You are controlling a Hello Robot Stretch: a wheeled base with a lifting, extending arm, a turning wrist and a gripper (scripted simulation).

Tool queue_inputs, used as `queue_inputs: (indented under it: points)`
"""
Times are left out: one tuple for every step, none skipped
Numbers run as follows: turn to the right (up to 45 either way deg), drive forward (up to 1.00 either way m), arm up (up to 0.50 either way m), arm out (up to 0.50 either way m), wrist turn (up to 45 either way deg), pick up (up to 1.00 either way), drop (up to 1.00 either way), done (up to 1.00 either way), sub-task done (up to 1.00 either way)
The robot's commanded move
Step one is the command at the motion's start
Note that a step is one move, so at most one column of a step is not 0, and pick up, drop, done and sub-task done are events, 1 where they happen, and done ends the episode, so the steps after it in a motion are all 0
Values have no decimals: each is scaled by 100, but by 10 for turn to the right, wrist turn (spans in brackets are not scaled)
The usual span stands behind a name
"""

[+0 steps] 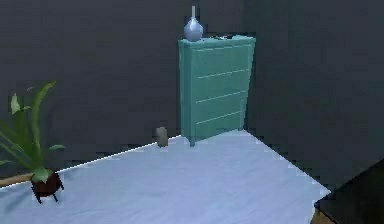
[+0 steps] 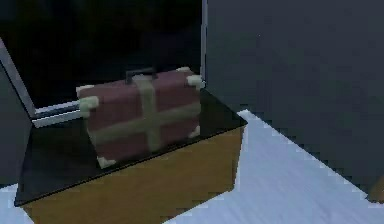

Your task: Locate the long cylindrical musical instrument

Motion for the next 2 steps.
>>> queue_inputs:
  points:
    - [-240,0,0,0,0,0,0,0,0]
    - [0,60,0,0,0,0,0,0,0]
